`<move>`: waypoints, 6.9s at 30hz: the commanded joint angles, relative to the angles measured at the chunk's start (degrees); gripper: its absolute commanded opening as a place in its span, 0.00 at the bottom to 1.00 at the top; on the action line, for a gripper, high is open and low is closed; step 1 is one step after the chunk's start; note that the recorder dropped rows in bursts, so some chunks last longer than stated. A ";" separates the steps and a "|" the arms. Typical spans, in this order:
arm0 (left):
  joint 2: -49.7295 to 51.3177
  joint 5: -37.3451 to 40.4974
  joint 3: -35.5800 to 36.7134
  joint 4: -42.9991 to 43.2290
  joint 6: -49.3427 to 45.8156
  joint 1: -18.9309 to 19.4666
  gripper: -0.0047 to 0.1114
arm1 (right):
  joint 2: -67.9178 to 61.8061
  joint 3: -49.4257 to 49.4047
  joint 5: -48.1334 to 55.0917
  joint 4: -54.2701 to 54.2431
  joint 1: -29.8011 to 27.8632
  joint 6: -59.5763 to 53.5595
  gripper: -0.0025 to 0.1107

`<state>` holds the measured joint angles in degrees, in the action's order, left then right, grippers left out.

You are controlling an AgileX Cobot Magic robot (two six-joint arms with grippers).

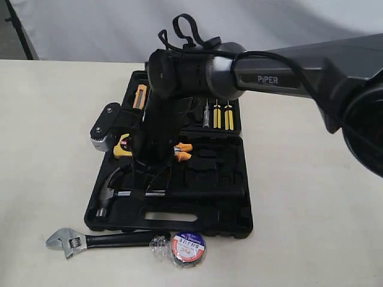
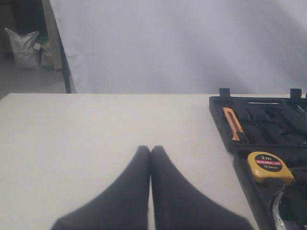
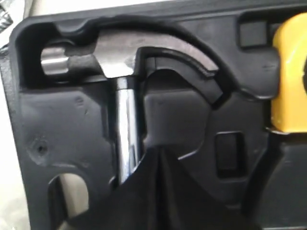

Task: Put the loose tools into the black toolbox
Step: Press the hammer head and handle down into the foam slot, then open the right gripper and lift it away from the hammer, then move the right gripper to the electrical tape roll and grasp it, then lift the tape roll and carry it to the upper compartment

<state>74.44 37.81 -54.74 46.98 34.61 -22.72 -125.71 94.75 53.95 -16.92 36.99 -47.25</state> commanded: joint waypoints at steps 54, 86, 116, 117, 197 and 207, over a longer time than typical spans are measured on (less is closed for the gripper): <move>-0.46 -0.97 0.53 -0.78 0.59 0.19 0.05 | -4.06 -0.15 3.59 -0.04 1.28 4.42 0.02; -0.46 -0.97 0.53 -0.78 0.59 0.19 0.05 | -6.20 3.58 7.63 4.26 2.52 9.07 0.02; -0.46 -0.97 0.53 -0.78 0.59 0.19 0.05 | -8.03 9.98 2.27 -2.67 3.88 8.93 0.02; -0.46 -0.97 0.53 -0.78 0.59 0.19 0.05 | -8.24 9.98 2.23 -2.67 3.88 8.93 0.02; -0.46 -0.97 0.53 -0.78 0.59 0.19 0.05 | 19.21 -32.85 -7.05 9.27 10.93 51.64 0.02; -0.46 -0.97 0.53 -0.78 0.59 0.19 0.05 | 29.11 -32.85 -14.28 21.54 9.34 51.05 0.02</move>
<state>74.44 37.81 -54.74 46.98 34.61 -22.72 -98.60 61.93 43.90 -0.87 47.93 4.29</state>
